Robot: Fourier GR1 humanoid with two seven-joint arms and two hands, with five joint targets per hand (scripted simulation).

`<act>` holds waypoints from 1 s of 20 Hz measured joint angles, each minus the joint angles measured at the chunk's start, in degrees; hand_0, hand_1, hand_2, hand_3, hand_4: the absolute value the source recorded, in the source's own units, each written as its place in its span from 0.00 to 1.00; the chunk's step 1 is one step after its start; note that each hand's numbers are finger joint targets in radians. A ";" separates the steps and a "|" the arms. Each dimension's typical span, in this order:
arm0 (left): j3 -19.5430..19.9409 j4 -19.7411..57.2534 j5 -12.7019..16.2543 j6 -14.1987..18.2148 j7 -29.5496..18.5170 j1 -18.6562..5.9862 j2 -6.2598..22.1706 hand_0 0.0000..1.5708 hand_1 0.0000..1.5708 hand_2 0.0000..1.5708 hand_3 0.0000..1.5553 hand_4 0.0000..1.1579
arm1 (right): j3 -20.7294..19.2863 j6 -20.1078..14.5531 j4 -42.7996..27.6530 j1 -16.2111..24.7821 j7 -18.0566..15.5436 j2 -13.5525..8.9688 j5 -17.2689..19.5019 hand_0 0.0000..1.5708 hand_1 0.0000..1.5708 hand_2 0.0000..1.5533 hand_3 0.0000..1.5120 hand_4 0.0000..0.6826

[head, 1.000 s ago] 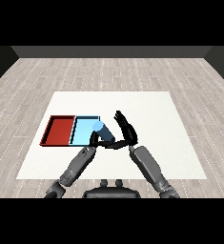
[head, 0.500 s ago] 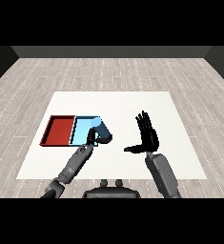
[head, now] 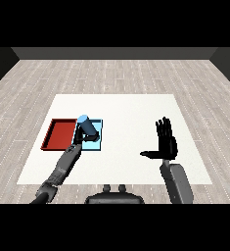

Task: Pick the blue can and put it in the blue box

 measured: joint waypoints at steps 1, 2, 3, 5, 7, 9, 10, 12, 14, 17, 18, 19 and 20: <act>1.12 2.37 0.23 -0.50 0.43 -0.85 1.01 1.00 1.00 1.00 0.97 0.94 | -0.24 -0.13 0.49 -0.31 0.01 0.07 0.14 0.00 0.00 0.00 0.00 0.00; 2.08 4.01 0.49 -1.21 0.52 -1.00 1.95 1.00 1.00 1.00 0.97 0.94 | -1.07 0.22 1.31 -0.84 -0.08 -0.17 -0.13 0.00 0.00 0.00 0.00 0.00; 2.94 6.45 0.53 -1.74 0.71 -1.85 2.59 1.00 1.00 1.00 0.98 0.92 | -1.49 0.04 1.00 -0.94 0.49 -0.28 -0.30 0.00 0.00 0.00 0.00 0.00; 4.42 11.57 0.19 -2.14 1.17 -4.38 3.51 1.00 1.00 1.00 0.96 0.92 | -1.96 0.42 2.26 -1.09 -0.23 0.02 -0.14 0.00 0.00 0.00 0.00 0.00; 5.48 16.37 -0.29 -3.18 1.65 -6.66 4.69 1.00 1.00 1.00 0.96 0.91 | -2.02 0.11 4.02 -1.74 -0.62 0.57 0.67 0.00 0.00 0.00 0.00 0.00; 5.82 20.98 -1.29 -2.35 3.47 -9.11 5.12 1.00 1.00 0.99 0.90 0.86 | -2.82 0.40 5.30 -1.98 -1.00 0.63 0.41 0.00 0.00 0.00 0.00 0.00; 5.83 23.40 -1.94 -1.83 4.33 -10.66 4.97 1.00 1.00 0.98 0.90 0.86 | -2.50 0.35 5.27 -1.93 -0.73 0.96 0.44 0.00 0.00 0.00 0.00 0.00; 5.74 27.30 -3.07 -1.02 5.93 -12.52 4.42 0.99 0.99 0.94 0.89 0.84 | -3.07 0.41 7.32 -3.53 -0.77 1.52 0.18 0.00 0.00 0.00 0.00 0.00; 5.47 31.22 -4.28 -0.49 7.37 -14.52 3.83 0.99 0.99 0.94 0.83 0.83 | -3.74 0.75 8.47 -3.73 -1.02 1.62 -0.11 0.00 0.00 0.00 0.00 0.00; 4.84 36.02 -5.94 0.08 9.47 -16.64 2.65 0.88 0.88 0.83 0.64 0.76 | -4.43 1.47 11.07 -4.22 -1.97 1.93 -0.23 0.00 0.00 0.00 0.00 0.00; 4.36 37.42 -6.69 0.25 10.12 -17.02 2.40 0.92 0.92 0.86 0.64 0.74 | -4.51 1.57 11.92 -4.67 -1.97 1.99 -0.18 0.00 0.00 0.00 0.00 0.00; 4.24 38.60 -7.02 0.02 10.55 -17.32 1.90 0.94 0.94 0.90 0.57 0.75 | -4.53 1.71 12.28 -4.43 -2.26 2.18 -0.17 0.00 0.00 0.00 0.00 0.00; 4.14 39.53 -7.32 -0.66 10.89 -17.26 1.72 0.97 0.97 0.92 0.47 0.75 | -4.98 2.25 12.56 -4.18 -2.57 2.02 -0.49 0.00 0.00 0.00 0.00 0.00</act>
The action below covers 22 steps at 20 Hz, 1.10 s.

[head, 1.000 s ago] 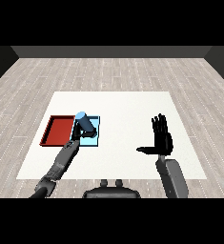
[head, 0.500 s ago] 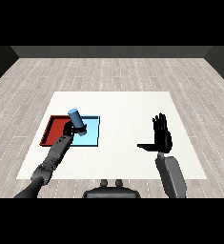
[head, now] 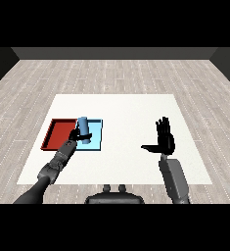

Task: Pick the blue can and put it in the blue box

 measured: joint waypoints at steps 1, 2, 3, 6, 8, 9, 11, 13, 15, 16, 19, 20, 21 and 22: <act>-0.18 0.76 -0.38 0.04 0.27 -0.13 -0.34 0.96 0.96 0.89 0.35 0.74 | -0.15 0.36 0.51 0.14 -0.44 0.00 0.00 0.00 0.00 0.00 0.00 0.00; -0.42 1.26 -0.82 0.07 0.73 -0.48 -0.42 0.98 0.98 0.90 0.22 0.72 | -0.41 0.24 0.80 -0.36 -0.21 0.02 -0.03 0.00 0.00 0.00 0.00 0.00; -0.43 1.87 -0.99 -0.34 1.64 -1.03 -0.44 1.00 1.00 0.91 0.00 0.67 | -0.46 0.26 0.41 -0.24 0.09 0.17 -0.34 0.00 0.00 0.00 0.00 0.00; 0.54 2.07 -0.42 -1.33 1.67 -1.12 -0.40 0.92 0.92 0.88 0.00 0.45 | -0.76 1.14 1.37 -0.01 -0.98 0.30 -0.38 0.00 0.00 0.00 0.00 0.00; -0.22 2.18 -1.47 -1.54 1.18 -1.00 -0.44 0.20 0.20 0.24 0.30 0.67 | -1.40 1.70 1.05 0.08 -0.97 -0.39 -0.58 0.00 0.00 0.00 0.00 0.00; -0.40 2.25 -1.77 -1.87 1.15 -0.98 -0.47 0.00 0.00 0.00 0.00 0.51 | -1.37 2.24 1.01 0.74 -1.52 -0.33 -0.65 0.00 0.00 0.00 0.00 0.00; -0.63 2.73 -2.24 -2.55 2.25 -1.44 -0.67 0.00 0.00 0.00 0.00 0.00 | -0.86 2.20 0.23 1.35 -1.46 0.21 -0.55 0.00 0.00 0.00 0.00 0.00; -0.86 2.63 -2.77 -0.85 1.56 -1.13 -1.35 0.00 0.00 0.00 0.00 0.00 | -0.95 2.69 1.31 0.81 -1.93 0.60 -0.73 0.00 0.00 0.00 0.00 0.00; -0.38 2.41 -2.66 1.52 0.79 -0.71 -1.99 0.00 0.00 0.00 0.00 0.00 | -1.39 3.01 2.08 0.28 -2.24 0.92 -1.09 0.00 0.00 0.00 0.00 0.00; 0.18 2.12 -2.25 2.68 0.36 -0.49 -2.08 0.00 0.00 0.00 0.00 0.00 | -1.78 3.80 2.03 0.61 -2.40 0.65 -1.63 0.00 0.00 0.00 0.00 0.00; 2.81 0.00 -0.08 8.52 -3.56 0.82 -2.50 0.00 0.00 0.00 0.00 0.00 | -1.33 3.23 0.62 0.68 -2.09 1.29 -1.45 0.00 0.00 0.00 0.00 0.00; 3.93 -1.33 0.91 10.13 -5.73 1.43 -2.60 0.00 0.00 0.00 0.00 0.00 | -1.65 3.46 0.59 0.42 -1.74 1.10 -1.90 0.00 0.00 0.00 0.00 0.00; 4.92 -2.95 1.77 11.34 -8.34 2.10 -2.35 0.00 0.00 0.00 0.00 0.00 | -1.51 3.40 0.42 0.39 -1.59 1.20 -1.88 0.00 0.00 0.00 0.00 0.00; 5.82 -4.67 2.50 12.27 -10.71 2.22 -2.21 0.00 0.00 0.00 0.00 0.00 | -1.08 3.09 0.31 0.45 -1.54 1.55 -1.51 0.00 0.00 0.00 0.00 0.00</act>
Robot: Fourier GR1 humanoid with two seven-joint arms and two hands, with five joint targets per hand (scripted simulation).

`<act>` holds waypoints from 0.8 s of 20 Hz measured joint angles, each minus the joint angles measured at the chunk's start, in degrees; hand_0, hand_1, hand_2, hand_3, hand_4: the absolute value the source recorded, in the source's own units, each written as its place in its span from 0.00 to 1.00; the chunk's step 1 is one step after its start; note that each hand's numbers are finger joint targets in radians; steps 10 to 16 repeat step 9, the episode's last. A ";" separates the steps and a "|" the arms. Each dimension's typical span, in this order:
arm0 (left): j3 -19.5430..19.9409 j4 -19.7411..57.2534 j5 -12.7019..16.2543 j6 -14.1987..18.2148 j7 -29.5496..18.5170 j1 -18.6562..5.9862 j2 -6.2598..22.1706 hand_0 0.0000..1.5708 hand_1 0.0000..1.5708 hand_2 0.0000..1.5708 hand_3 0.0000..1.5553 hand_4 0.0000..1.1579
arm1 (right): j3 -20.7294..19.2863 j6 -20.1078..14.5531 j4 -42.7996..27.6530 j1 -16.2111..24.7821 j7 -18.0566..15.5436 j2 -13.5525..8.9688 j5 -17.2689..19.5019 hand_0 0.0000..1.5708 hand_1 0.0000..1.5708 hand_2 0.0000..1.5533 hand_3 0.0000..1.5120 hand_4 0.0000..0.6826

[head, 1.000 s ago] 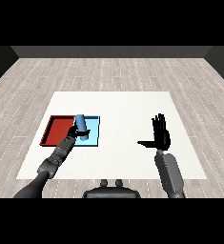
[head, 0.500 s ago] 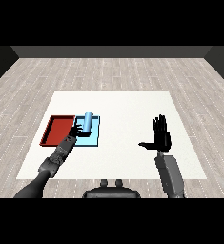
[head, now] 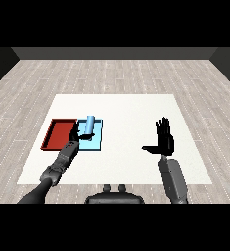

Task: Pick the blue can and put it in the blue box

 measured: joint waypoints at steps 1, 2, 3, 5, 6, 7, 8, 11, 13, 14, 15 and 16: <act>0.86 -1.85 0.69 0.28 -2.70 0.36 0.59 0.00 0.00 0.00 0.00 0.00 | 0.00 0.14 -0.13 0.12 0.04 -0.12 0.02 0.00 0.00 0.00 0.00 0.00; 1.49 -3.99 1.28 -0.03 -5.55 0.82 0.75 0.00 0.00 0.00 0.00 0.00 | -0.10 0.36 -0.39 0.23 0.12 -0.26 -0.15 0.00 0.00 0.00 0.00 0.00; 2.00 -6.22 1.92 -0.98 -8.62 1.68 0.42 0.00 0.00 0.00 0.00 0.00 | -0.18 0.46 -0.55 0.09 0.23 -0.34 -0.27 0.00 0.00 0.00 0.00 0.00; 2.40 -10.80 2.76 -3.55 -13.66 3.34 0.33 0.00 0.00 0.00 0.00 0.00 | -0.14 0.51 -1.03 0.50 0.49 -0.32 -0.42 0.00 0.00 0.00 0.00 0.00; 2.45 -13.12 3.18 -4.87 -16.46 4.73 -0.20 0.00 0.00 0.00 0.00 0.00 | -0.41 0.57 -0.95 0.61 0.70 -0.72 -0.39 0.00 0.00 0.00 0.00 0.00; 2.58 -15.54 3.74 -6.59 -19.10 6.23 -0.34 0.00 0.00 0.00 0.00 0.00 | -0.37 0.40 -0.98 0.82 0.78 -0.89 -0.03 0.00 0.00 0.00 0.00 0.00; 2.36 -18.08 4.14 -8.27 -20.78 7.10 -0.74 0.00 0.00 0.00 0.00 0.00 | -0.27 0.14 -1.23 0.72 1.28 -1.04 0.17 0.00 0.00 0.00 0.00 0.00; 2.09 -20.65 4.55 -9.90 -22.31 8.36 -1.05 0.00 0.00 0.00 0.00 0.00 | -0.42 0.63 -1.31 1.28 1.45 -1.71 0.22 0.00 0.00 0.00 0.00 0.00; 2.09 -20.65 4.55 -9.90 -22.31 8.36 -1.05 0.00 0.00 0.00 0.00 0.00 | -0.42 0.63 -1.31 1.28 1.45 -1.71 0.22 0.00 0.00 0.00 0.00 0.00; 2.09 -20.65 4.55 -9.90 -22.31 8.36 -1.05 0.00 0.00 0.00 0.00 0.00 | -0.42 0.63 -1.31 1.28 1.45 -1.71 0.22 0.00 0.00 0.00 0.00 0.00; 2.09 -20.65 4.55 -9.90 -22.31 8.36 -1.05 0.00 0.00 0.00 0.00 0.00 | -0.42 0.63 -1.31 1.28 1.45 -1.71 0.22 0.00 0.00 0.00 0.00 0.00; 2.09 -20.65 4.55 -9.90 -22.31 8.36 -1.05 0.00 0.00 0.00 0.00 0.00 | -0.42 0.63 -1.31 1.28 1.45 -1.71 0.22 0.00 0.00 0.00 0.00 0.00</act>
